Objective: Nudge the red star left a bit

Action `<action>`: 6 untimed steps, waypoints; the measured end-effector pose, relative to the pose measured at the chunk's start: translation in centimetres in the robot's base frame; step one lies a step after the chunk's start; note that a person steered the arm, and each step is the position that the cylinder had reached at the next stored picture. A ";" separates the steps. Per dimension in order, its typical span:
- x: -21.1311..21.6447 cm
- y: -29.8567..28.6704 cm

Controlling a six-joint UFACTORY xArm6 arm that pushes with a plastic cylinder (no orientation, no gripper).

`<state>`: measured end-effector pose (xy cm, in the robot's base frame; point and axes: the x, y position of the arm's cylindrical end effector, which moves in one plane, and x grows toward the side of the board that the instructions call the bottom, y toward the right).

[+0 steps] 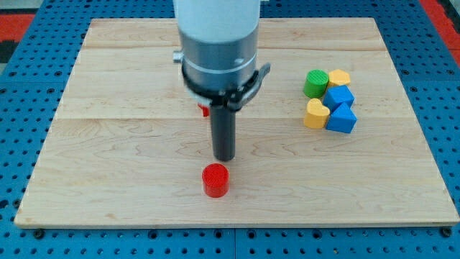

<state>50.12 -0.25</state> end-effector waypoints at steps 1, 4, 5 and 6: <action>-5.8 5.3; -11.0 0.7; -6.7 0.1; -8.2 0.1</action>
